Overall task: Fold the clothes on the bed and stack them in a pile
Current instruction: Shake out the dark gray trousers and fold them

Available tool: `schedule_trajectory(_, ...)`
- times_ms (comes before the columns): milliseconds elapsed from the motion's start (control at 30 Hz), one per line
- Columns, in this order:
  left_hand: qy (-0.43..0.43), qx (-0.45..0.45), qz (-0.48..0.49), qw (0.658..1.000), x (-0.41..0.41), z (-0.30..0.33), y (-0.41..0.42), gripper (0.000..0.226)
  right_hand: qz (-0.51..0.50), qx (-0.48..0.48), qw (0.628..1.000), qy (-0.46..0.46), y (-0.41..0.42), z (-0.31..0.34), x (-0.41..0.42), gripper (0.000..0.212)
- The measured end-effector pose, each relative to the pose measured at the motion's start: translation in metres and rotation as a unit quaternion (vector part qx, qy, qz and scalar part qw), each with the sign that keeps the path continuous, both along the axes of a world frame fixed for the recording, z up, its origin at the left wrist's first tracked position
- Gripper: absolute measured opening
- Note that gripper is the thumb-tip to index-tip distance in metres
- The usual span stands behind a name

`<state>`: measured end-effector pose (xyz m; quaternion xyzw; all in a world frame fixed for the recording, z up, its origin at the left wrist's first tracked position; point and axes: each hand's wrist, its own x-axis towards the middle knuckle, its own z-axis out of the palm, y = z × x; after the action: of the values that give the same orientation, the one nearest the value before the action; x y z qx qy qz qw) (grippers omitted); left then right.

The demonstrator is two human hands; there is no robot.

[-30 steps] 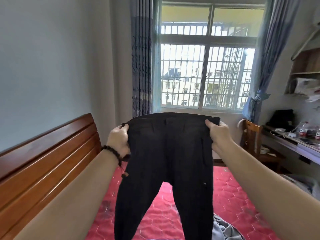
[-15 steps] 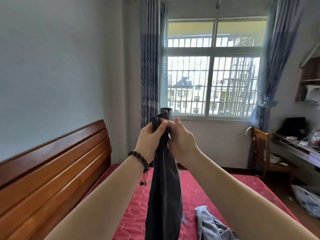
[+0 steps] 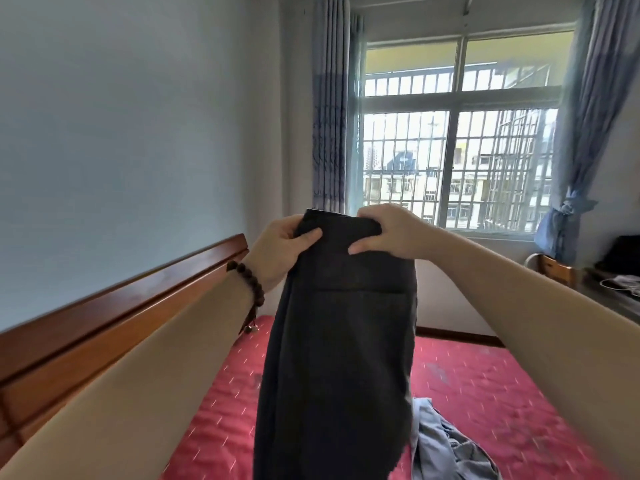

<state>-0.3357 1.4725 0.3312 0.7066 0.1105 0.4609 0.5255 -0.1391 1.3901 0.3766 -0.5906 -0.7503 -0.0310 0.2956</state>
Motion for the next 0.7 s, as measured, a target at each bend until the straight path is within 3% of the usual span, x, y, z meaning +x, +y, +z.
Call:
schedule_trajectory(133, -0.019, 0.004, 0.081, 0.997, -0.013, -0.023, -0.012, 0.012, 0.028, 0.041, 0.999, 0.008, -0.004, -0.009, -0.016, 0.024)
schedule_trajectory(233, 0.041, 0.046, 0.116, 0.991, -0.020, -0.053, -0.017, 0.016, 0.026, 0.072, 0.997, 0.026, -0.008, -0.015, -0.025, 0.030)
schedule_trajectory(333, 0.061, 0.055, 0.167, 0.983, -0.029, -0.062, -0.018, 0.010, 0.003, 0.044, 0.999, 0.010, -0.014, -0.016, -0.033, 0.027)
schedule_trajectory(467, 0.096, 0.099, 0.149, 0.979, -0.039, -0.056, -0.017, 0.013, -0.019, -0.014, 0.999, -0.021, -0.020, -0.004, -0.050, 0.028)
schedule_trajectory(600, 0.128, 0.147, 0.133, 0.972, -0.047, -0.052, -0.019, 0.011, 0.030, 0.009, 0.999, -0.032, -0.015, 0.001, -0.081, 0.049)
schedule_trajectory(700, 0.071, 0.098, 0.169, 0.978, -0.065, -0.057, -0.017, 0.017, 0.044, -0.001, 0.998, -0.049, -0.008, 0.000, -0.102, 0.030)
